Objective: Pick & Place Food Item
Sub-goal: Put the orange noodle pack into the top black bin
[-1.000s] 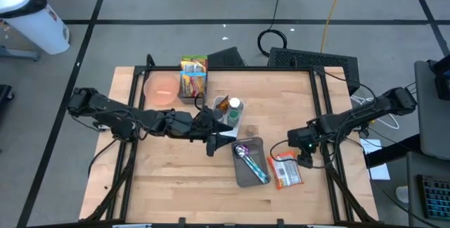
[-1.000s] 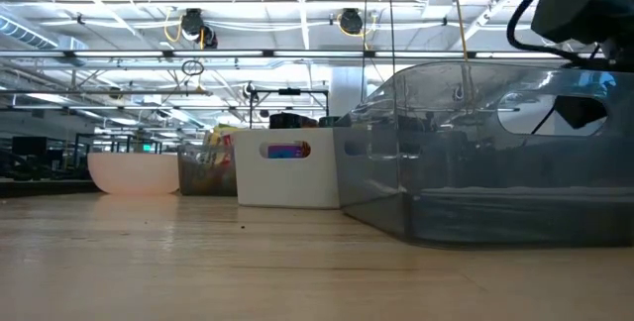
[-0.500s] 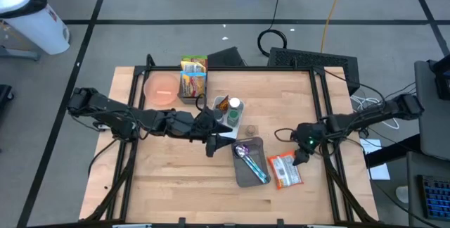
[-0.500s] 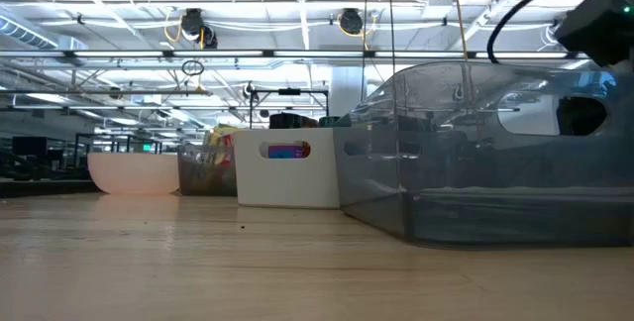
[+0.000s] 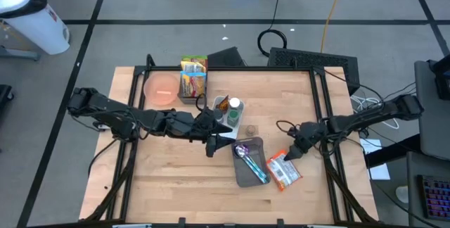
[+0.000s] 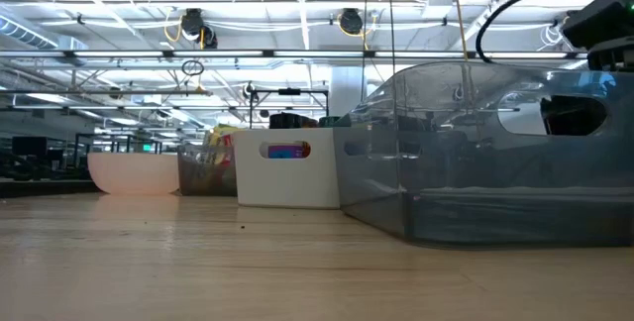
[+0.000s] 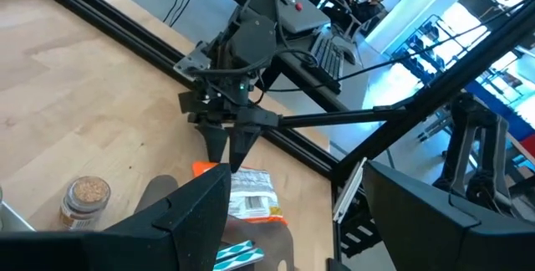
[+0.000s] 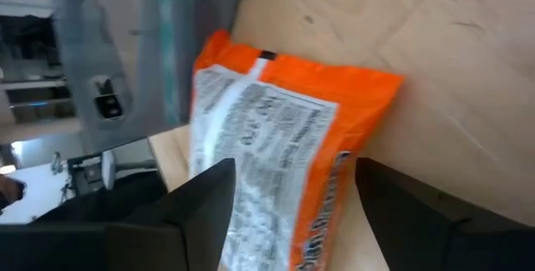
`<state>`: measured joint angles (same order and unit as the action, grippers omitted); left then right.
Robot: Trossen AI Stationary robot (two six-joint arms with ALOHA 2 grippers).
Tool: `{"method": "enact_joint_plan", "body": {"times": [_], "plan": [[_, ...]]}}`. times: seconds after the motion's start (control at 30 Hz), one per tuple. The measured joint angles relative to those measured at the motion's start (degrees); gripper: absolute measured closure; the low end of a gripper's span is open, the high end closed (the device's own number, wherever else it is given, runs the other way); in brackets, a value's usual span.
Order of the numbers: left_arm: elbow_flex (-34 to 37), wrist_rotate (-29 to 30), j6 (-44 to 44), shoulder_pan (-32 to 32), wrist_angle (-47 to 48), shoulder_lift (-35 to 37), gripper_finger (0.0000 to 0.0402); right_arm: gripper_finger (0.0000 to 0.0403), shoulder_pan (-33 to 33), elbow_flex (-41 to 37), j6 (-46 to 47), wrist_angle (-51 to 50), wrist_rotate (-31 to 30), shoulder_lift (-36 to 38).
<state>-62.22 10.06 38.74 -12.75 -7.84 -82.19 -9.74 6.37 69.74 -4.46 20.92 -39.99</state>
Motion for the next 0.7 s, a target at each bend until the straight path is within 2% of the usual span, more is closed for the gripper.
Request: {"method": "enact_joint_plan", "body": {"times": [0.23, 0.7], "plan": [[0.0, 0.37, -0.7, 0.11, 0.11, 0.0, 0.0121, 0.0212, -0.04, -0.11, 0.2, 0.41, -2.76, -3.72], [0.0, 0.39, -0.74, 0.11, 0.37, 0.0, 0.0121, 0.0354, -0.03, -0.28, -0.13, 6.62, -6.09, -3.82]]}}
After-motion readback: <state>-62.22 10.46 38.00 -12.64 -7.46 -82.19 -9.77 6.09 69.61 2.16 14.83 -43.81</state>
